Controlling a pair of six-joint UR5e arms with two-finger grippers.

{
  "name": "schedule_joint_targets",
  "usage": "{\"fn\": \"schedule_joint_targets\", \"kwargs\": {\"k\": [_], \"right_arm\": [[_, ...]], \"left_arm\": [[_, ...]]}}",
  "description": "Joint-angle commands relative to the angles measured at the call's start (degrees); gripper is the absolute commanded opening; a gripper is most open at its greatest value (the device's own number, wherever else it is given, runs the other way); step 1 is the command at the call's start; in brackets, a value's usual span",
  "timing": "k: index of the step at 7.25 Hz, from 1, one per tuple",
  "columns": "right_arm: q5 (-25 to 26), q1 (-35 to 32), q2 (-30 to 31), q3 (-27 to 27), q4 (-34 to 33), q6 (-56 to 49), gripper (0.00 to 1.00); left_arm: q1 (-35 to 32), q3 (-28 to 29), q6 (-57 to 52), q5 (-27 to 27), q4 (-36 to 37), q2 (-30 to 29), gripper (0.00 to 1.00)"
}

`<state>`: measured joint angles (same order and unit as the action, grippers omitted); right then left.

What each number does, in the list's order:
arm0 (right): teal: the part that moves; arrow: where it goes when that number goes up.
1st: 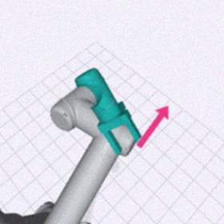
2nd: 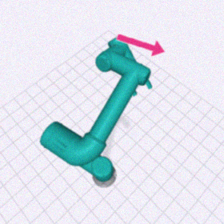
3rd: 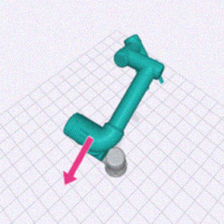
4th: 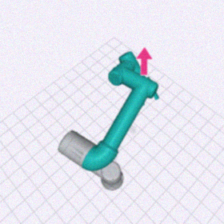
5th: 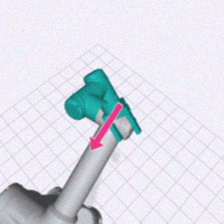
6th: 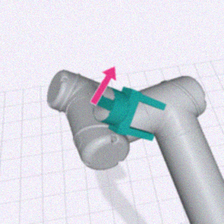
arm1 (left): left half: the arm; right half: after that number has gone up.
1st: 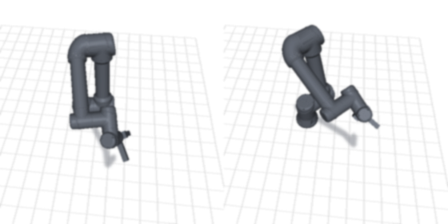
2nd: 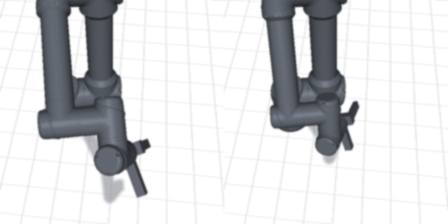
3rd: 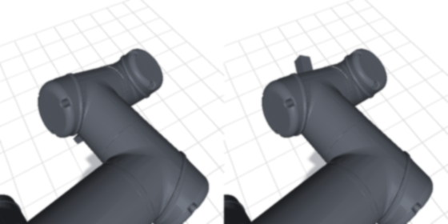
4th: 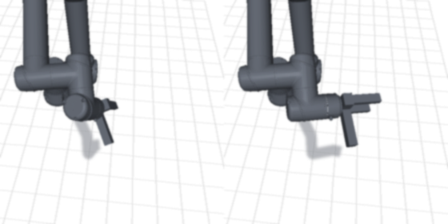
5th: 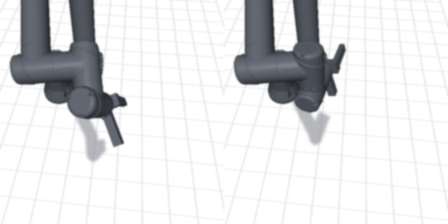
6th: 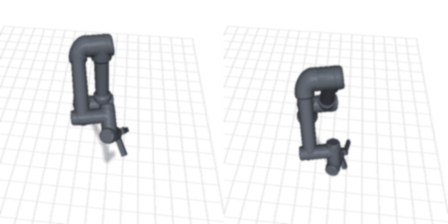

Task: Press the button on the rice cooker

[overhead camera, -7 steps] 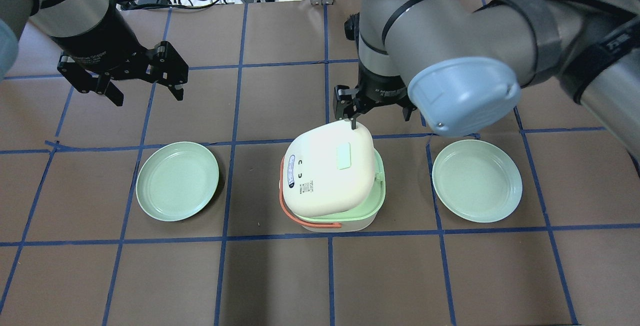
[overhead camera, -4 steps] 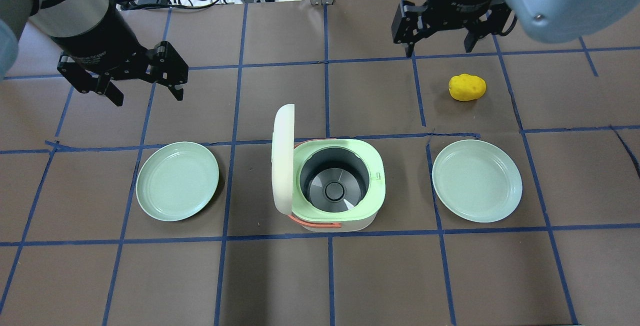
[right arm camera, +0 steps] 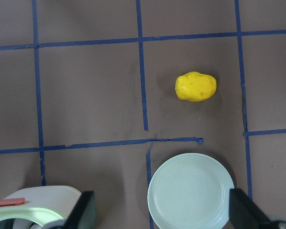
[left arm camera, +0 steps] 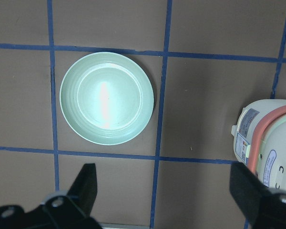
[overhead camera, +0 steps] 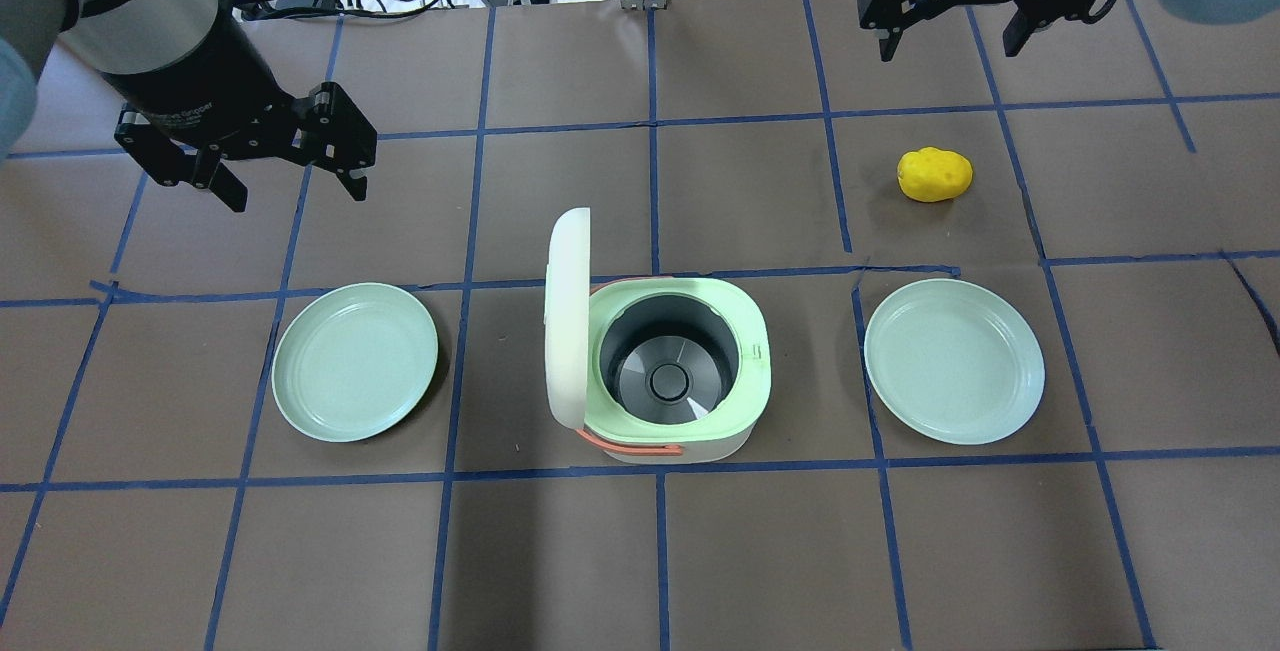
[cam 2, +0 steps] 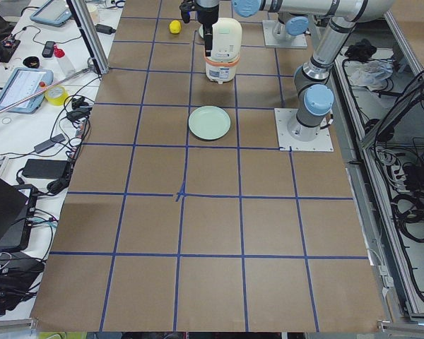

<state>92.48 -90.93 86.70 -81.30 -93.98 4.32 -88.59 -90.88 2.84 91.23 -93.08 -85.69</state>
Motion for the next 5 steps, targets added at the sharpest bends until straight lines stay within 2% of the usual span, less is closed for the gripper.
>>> {"fn": "schedule_joint_targets", "kwargs": {"k": [1, 5], "right_arm": [[0.1, 0.6, 0.0, 0.2, 0.2, 0.0, 1.0], [0.1, 0.5, 0.5, 0.0, 0.6, 0.0, 1.0]], "left_arm": [[0.0, 0.0, 0.0, 0.0, 0.0, 0.0, 1.0], [0.0, 0.0, 0.0, 0.0, 0.0, 0.0, 1.0]]}}
